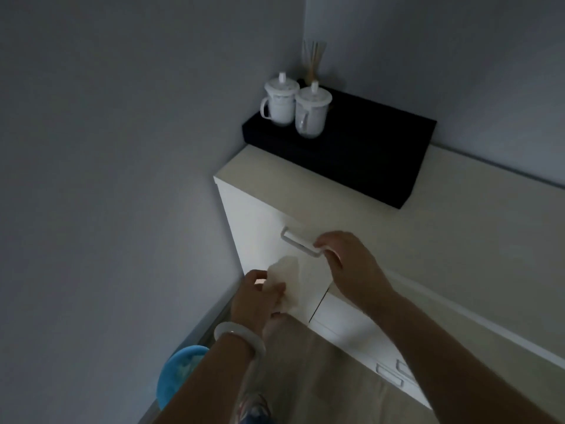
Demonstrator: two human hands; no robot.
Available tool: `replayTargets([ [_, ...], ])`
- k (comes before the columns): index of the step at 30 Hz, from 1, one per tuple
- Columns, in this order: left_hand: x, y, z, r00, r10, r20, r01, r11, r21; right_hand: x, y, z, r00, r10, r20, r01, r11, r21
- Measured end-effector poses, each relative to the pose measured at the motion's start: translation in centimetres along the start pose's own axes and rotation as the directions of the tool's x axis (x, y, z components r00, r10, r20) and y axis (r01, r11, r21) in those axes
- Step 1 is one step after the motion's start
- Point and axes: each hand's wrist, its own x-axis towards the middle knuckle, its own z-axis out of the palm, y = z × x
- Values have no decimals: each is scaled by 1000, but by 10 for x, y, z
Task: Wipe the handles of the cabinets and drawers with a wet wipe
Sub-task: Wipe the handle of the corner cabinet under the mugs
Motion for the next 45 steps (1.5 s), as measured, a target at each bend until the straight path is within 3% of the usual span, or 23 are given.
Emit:
replayTargets([
  [2, 21, 3, -5, 996, 30, -81, -26, 998, 56, 39, 18, 2, 985, -137, 102, 153, 973, -172],
  [5, 47, 7, -10, 986, 29, -163, -21, 998, 51, 87, 46, 8, 952, -170, 253, 249, 912, -325],
  [9, 75, 10, -9, 996, -31, -85, 33, 999, 17, 103, 65, 23, 932, -173, 318, 309, 838, -450],
  [12, 88, 11, -2, 997, -62, -34, 60, 996, -58, 102, 69, 26, 939, -158, 305, 282, 862, -421],
  [19, 103, 23, 12, 991, -7, -136, 5, 1000, -18, 104, 69, 28, 957, -144, 253, 240, 881, -407],
  [25, 115, 25, 30, 981, 191, -42, -189, 980, 59, 104, 72, 28, 961, -157, 226, 236, 892, -386],
  [28, 120, 29, 29, 997, 78, 6, -77, 986, -150, 104, 73, 28, 962, -163, 217, 237, 895, -379],
  [31, 125, 34, 25, 988, -157, 5, 142, 880, -454, 104, 73, 28, 960, -178, 214, 248, 897, -365],
  [39, 131, 30, 37, 972, -229, 53, 233, 907, -352, 104, 75, 30, 966, -166, 200, 233, 895, -380],
  [45, 128, 26, 35, 929, -335, 157, 367, 787, -497, 105, 75, 30, 965, -161, 207, 231, 894, -383],
])
